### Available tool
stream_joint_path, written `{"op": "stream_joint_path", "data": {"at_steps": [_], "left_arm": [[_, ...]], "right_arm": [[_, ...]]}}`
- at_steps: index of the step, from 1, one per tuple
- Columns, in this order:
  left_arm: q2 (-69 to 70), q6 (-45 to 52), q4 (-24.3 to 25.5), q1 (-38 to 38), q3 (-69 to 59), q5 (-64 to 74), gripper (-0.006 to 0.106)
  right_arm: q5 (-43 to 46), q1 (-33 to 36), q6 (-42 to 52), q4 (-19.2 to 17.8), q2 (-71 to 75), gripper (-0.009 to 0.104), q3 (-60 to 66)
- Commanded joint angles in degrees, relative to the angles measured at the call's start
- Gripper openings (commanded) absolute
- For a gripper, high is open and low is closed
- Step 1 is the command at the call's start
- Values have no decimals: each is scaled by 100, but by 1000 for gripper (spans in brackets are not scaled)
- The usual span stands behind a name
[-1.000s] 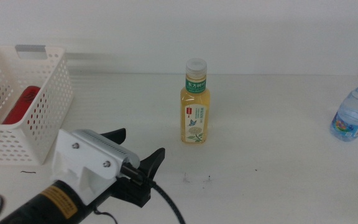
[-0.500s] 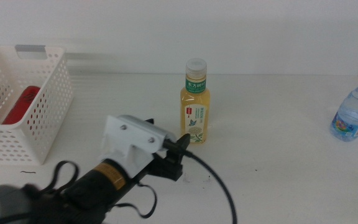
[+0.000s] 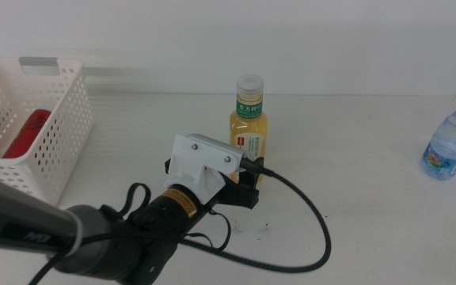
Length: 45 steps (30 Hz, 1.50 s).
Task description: Use arms to grab the bottles and put them into the dustbin to the left of the table.
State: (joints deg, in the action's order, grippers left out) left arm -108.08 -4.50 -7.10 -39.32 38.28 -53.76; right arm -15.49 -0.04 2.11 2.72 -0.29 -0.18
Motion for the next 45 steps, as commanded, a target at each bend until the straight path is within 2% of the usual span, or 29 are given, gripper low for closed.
{"op": "stream_joint_path", "data": {"at_steps": [1, 11, 18, 26, 38, 45], "left_arm": [[-109, -66, -169, -12, 150, -27, 94], [-471, -115, -177, 97, 648, 276, 94], [-661, -235, 148, 225, 1019, 478, 94], [-931, -292, 243, 310, 1509, 774, 94], [-1273, -524, 799, 734, 1860, 774, 94], [-1583, -1037, 1352, 886, 2265, 773, 94]], "right_arm": [[48, -55, 32, -47, 29, 85, 18], [48, -55, 32, -47, 29, 85, 18], [48, -55, 32, -47, 29, 85, 18], [48, -55, 32, -47, 29, 85, 18], [48, -55, 32, -47, 29, 85, 18], [48, -55, 32, -47, 29, 85, 18]]}}
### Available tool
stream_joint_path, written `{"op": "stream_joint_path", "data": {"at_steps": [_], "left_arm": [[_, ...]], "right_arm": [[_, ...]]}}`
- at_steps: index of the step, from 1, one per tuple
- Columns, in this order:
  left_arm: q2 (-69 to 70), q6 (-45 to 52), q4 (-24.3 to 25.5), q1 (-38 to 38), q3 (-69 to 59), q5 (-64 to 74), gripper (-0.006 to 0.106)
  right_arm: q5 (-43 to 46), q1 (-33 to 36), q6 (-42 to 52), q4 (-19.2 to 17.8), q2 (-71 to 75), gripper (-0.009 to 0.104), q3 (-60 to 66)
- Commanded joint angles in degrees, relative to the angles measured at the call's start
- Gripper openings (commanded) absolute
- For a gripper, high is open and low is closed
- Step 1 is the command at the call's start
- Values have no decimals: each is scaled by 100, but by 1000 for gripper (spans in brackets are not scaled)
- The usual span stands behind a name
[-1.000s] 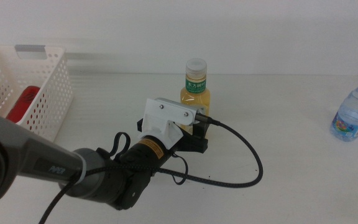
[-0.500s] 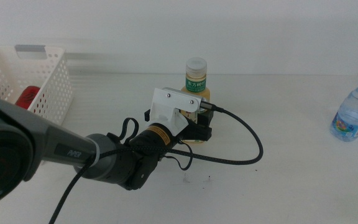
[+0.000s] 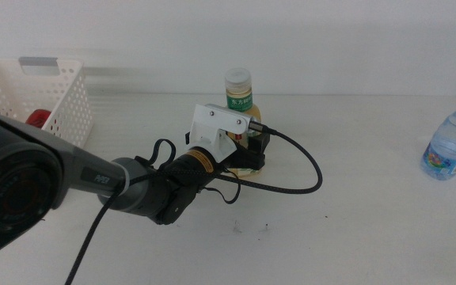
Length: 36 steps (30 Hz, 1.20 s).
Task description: Use arms to grab the bottles and put them into the dustbin to the left of the table.
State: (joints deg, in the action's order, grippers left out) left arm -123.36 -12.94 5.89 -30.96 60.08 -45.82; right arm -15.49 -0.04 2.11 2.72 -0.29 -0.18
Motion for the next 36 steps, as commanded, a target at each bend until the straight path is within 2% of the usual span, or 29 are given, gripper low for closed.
{"op": "stream_joint_path", "data": {"at_steps": [1, 9, 15, 17, 24, 27, 29, 36], "left_arm": [[-84, -207, 74, 50, 146, -21, 94], [-158, -191, 225, 63, 494, 392, 94], [-404, -317, 280, 63, 530, 99, 91], [-429, -405, 371, 63, 530, 15, 84], [-235, -205, 646, 63, 519, 114, 37], [6, -80, 683, 63, 454, 288, 22], [228, -14, 638, 63, 291, 277, 19], [1240, 95, 570, 63, -432, 556, 19]], "right_arm": [[48, -55, 32, -47, 29, 85, 18], [48, -55, 32, -47, 29, 85, 18], [48, -55, 32, -47, 29, 85, 18], [48, -55, 32, -47, 29, 85, 18], [48, -55, 32, -47, 29, 85, 18], [48, -55, 32, -47, 29, 85, 18], [48, -55, 32, -47, 29, 85, 18], [48, -55, 32, -47, 29, 85, 18]]}}
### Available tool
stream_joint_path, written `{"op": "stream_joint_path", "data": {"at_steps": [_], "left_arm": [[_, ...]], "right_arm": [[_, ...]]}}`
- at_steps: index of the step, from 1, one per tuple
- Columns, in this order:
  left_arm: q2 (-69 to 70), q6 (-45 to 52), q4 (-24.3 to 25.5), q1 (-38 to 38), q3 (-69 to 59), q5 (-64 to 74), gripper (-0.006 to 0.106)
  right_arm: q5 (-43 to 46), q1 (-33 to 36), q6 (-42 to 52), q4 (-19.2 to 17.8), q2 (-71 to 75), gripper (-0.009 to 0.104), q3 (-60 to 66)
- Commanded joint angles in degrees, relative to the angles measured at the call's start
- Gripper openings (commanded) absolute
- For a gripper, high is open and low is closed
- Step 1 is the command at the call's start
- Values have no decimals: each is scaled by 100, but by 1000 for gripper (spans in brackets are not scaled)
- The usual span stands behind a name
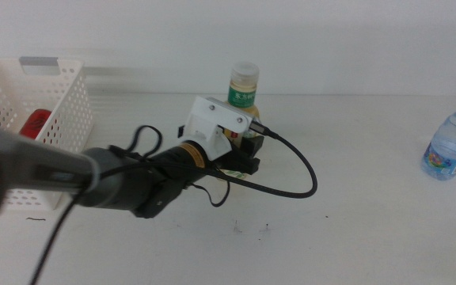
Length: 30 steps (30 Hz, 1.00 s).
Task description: Use arms to grab the bottles and put them into the dustbin to the left of the table.
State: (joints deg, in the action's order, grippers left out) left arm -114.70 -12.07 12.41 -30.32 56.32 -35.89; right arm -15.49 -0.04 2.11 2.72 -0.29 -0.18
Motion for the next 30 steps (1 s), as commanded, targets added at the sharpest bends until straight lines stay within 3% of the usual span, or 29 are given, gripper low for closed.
{"op": "stream_joint_path", "data": {"at_steps": [1, 5, 14, 23, 30], "left_arm": [[546, 9, -81, 0, -148, -283, 19], [1157, 9, 10, 0, -310, 685, 19], [2633, -850, 916, 0, -310, 2522, 19], [3698, -1196, 793, 0, -83, 4164, 19], [3759, -551, 451, 133, 797, 5648, 19]], "right_arm": [[48, -55, 32, -47, 29, 85, 18], [48, -55, 32, -47, 29, 85, 18], [48, -55, 32, -47, 29, 85, 18], [48, -55, 32, -47, 29, 85, 18], [48, -55, 32, -47, 29, 85, 18]]}}
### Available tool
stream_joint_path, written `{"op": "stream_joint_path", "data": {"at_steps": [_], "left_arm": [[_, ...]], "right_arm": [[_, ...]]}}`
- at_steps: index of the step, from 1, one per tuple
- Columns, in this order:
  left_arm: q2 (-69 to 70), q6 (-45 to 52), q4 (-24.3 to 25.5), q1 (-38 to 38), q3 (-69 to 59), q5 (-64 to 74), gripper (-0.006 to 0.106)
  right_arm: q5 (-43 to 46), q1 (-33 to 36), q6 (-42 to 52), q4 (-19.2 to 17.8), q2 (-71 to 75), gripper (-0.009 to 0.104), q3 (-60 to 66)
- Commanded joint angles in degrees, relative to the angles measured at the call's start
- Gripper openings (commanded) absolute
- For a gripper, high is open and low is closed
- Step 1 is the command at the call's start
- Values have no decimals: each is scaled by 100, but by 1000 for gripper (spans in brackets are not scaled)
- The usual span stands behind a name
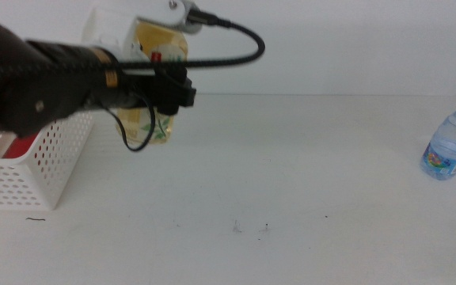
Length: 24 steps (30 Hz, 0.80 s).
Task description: Use arms to grab the bottles and put them into the dustbin to the left of the table.
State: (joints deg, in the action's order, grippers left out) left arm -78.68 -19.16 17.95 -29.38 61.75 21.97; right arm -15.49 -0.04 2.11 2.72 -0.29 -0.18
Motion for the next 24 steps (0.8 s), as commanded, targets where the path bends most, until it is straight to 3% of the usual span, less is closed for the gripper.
{"op": "stream_joint_path", "data": {"at_steps": [1, 4, 10, 15, 18, 24], "left_arm": [[146, 301, -194, 83, 358, 16, 19], [122, 881, -660, 314, 655, 514, 19], [-79, 2782, -2328, 1096, 1379, 1772, 19], [-446, 3506, -3155, 1735, 2049, 2766, 19], [-667, 3891, -3458, 1989, 2399, 3236, 19], [-1078, 3993, -3452, 2318, 3224, 3959, 19]], "right_arm": [[48, -55, 32, -47, 29, 85, 18], [48, -55, 32, -47, 29, 85, 18], [48, -55, 32, -47, 29, 85, 18], [48, -55, 32, -47, 29, 85, 18], [48, -55, 32, -47, 29, 85, 18], [48, -55, 32, -47, 29, 85, 18]]}}
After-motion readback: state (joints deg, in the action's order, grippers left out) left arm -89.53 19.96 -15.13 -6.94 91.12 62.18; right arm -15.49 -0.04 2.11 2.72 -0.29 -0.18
